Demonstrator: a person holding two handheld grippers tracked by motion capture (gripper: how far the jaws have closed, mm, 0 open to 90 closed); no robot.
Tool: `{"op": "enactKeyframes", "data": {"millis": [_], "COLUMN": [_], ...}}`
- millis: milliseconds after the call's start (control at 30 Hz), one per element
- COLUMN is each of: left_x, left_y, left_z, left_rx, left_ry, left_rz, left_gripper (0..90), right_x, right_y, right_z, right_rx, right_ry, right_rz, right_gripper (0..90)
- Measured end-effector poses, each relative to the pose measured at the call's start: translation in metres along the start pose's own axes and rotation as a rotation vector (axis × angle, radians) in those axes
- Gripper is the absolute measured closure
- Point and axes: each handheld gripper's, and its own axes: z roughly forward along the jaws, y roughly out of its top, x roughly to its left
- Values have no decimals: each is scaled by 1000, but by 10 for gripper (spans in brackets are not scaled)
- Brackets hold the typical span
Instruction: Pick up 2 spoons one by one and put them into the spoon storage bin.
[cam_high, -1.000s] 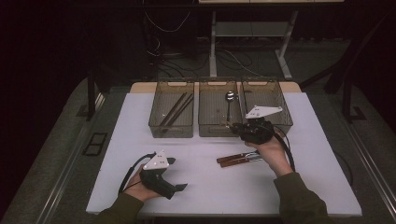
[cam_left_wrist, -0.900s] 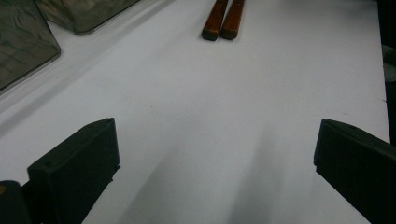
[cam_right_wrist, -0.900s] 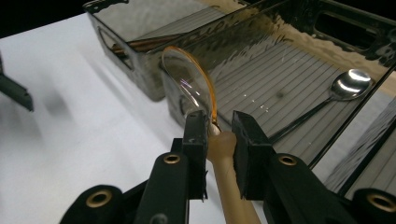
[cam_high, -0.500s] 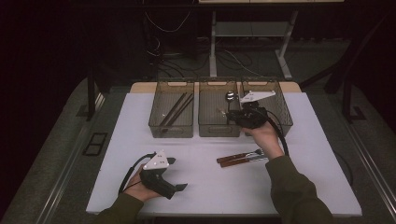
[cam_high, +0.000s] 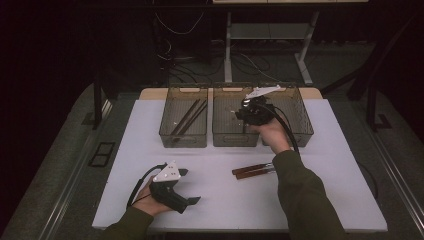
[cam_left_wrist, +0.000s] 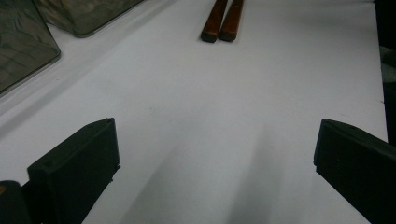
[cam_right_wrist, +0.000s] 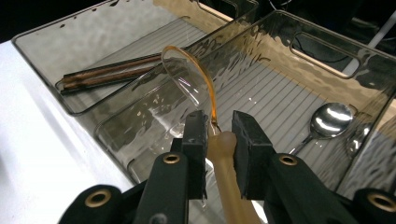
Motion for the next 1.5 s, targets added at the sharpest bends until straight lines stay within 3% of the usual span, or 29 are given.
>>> {"op": "enactKeyframes", "data": {"millis": [167, 433, 733, 900, 1133, 1500], "left_x": [1, 1, 1, 0, 0, -1], "left_y": [0, 0, 1, 1, 1, 0], "left_z": [-1, -1, -1, -1, -1, 0], "left_rx": [9, 8, 9, 9, 5, 10], "left_ry": [1, -4, -5, -6, -5, -3], "left_rz": [14, 15, 23, 19, 12, 5], "left_gripper": [0, 0, 0, 0, 0, 0], "right_x": [0, -2, -2, -3, -3, 6], "right_y": [1, -5, -9, -8, -5, -5], "right_z": [12, 32, 42, 39, 27, -12], "right_rx": [29, 89, 153, 128, 93, 8], "right_ry": [4, 6, 5, -1, -9, 69], "right_rz": [-5, 38, 50, 48, 50, 51], "right_gripper": [756, 754, 723, 582, 468, 413]}}
